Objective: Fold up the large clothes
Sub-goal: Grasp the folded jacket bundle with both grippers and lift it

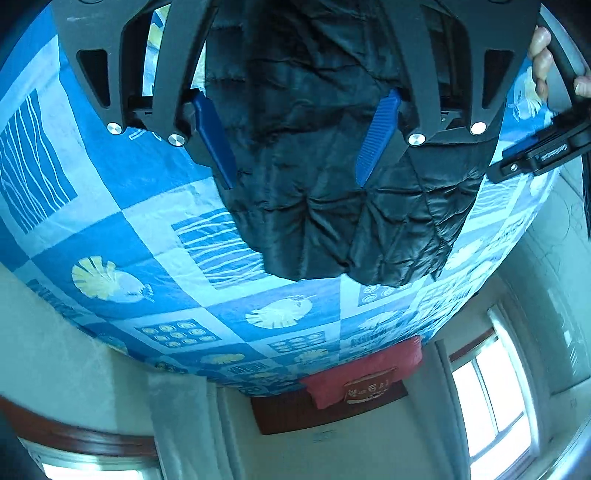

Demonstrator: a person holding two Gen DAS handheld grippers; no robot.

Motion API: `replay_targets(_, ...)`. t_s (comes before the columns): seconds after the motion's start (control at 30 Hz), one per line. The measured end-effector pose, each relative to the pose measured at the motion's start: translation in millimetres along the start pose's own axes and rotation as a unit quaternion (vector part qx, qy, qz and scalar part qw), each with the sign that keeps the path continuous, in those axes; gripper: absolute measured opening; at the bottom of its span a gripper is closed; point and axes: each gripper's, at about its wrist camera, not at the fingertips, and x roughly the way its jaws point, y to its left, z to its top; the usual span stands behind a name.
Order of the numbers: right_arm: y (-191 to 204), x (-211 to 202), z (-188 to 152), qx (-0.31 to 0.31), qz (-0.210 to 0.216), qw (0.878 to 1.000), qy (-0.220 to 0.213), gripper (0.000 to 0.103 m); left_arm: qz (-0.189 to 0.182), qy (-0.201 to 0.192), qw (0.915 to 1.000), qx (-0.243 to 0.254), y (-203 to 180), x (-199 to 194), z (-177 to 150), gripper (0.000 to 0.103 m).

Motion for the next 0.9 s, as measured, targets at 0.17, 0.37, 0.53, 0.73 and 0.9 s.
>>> replay_targets(0.17, -23, 24, -6, 0.068, 0.020, 0.997, 0.043, 0.077, -0.059, 0.035, 0.9888, -0.132, 39, 12, -12, 0.077)
replay_targets(0.37, -50, 51, -15, 0.127, 0.065, 0.987, 0.073, 0.092, -0.096, 0.048, 0.9825, -0.153, 47, 30, -17, 0.086)
replay_targets(0.53, -64, 73, -28, 0.179, 0.121, 0.972, 0.096, 0.097, -0.157, 0.085, 0.9591, -0.220, 63, 57, -26, 0.093)
replay_targets(0.73, -48, 83, -31, 0.157, 0.161, 0.968, 0.113, 0.083, -0.176, 0.093, 0.9613, -0.190, 46, 65, -23, 0.095)
replay_targets(0.9, -39, 77, -33, 0.161, 0.190, 0.964, 0.097, 0.049, -0.180, 0.097, 0.9637, -0.172, 37, 68, -18, 0.092)
